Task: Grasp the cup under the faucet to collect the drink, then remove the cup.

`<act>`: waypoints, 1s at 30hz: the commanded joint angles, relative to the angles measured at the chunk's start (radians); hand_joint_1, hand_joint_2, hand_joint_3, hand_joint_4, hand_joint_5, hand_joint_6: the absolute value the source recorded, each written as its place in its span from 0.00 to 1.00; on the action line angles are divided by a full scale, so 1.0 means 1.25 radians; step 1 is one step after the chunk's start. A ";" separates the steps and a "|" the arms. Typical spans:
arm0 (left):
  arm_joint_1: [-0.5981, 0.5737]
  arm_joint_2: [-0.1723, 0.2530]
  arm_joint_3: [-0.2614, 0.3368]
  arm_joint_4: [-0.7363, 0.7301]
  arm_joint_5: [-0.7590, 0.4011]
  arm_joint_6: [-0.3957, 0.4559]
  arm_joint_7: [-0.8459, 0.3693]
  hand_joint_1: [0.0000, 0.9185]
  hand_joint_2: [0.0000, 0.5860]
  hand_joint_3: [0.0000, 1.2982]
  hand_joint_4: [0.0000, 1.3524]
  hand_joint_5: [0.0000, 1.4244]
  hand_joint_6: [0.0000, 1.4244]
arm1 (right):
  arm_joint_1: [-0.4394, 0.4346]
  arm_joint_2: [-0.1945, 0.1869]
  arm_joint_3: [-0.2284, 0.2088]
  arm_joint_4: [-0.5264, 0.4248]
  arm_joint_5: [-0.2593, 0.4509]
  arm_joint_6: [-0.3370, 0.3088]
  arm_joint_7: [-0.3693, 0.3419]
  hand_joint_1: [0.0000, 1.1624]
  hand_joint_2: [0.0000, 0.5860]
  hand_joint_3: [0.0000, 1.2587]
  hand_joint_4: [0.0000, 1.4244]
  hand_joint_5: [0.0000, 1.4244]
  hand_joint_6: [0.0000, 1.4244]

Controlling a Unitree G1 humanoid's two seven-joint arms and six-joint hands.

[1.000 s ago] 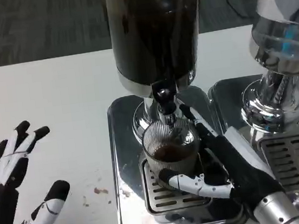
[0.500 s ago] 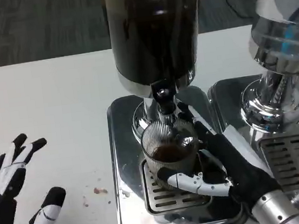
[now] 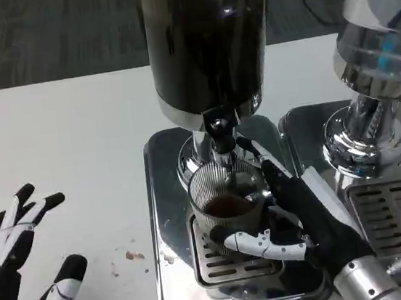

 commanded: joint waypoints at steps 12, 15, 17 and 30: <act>0.022 -0.015 0.009 -0.017 -0.039 0.018 0.003 0.00 0.39 0.18 0.00 0.08 0.00 | -0.011 0.025 -0.011 0.048 0.001 -0.074 -0.043 0.74 0.22 0.19 0.23 0.37 0.47; 0.021 -0.015 0.008 -0.015 -0.050 0.019 0.000 0.00 0.39 0.18 0.00 0.08 0.00 | -0.008 0.026 -0.013 0.048 -0.007 -0.077 -0.052 0.75 0.23 0.20 0.24 0.38 0.49; 0.021 -0.014 0.007 -0.017 -0.050 0.020 0.000 0.00 0.39 0.18 0.00 0.08 0.00 | -0.008 0.026 -0.014 0.050 -0.007 -0.079 -0.053 0.76 0.25 0.21 0.25 0.40 0.51; 0.021 -0.017 0.007 -0.021 -0.051 0.025 0.001 0.00 0.39 0.19 0.00 0.08 0.00 | -0.006 0.033 -0.016 0.062 -0.018 -0.114 -0.086 0.77 0.25 0.26 0.30 0.47 0.62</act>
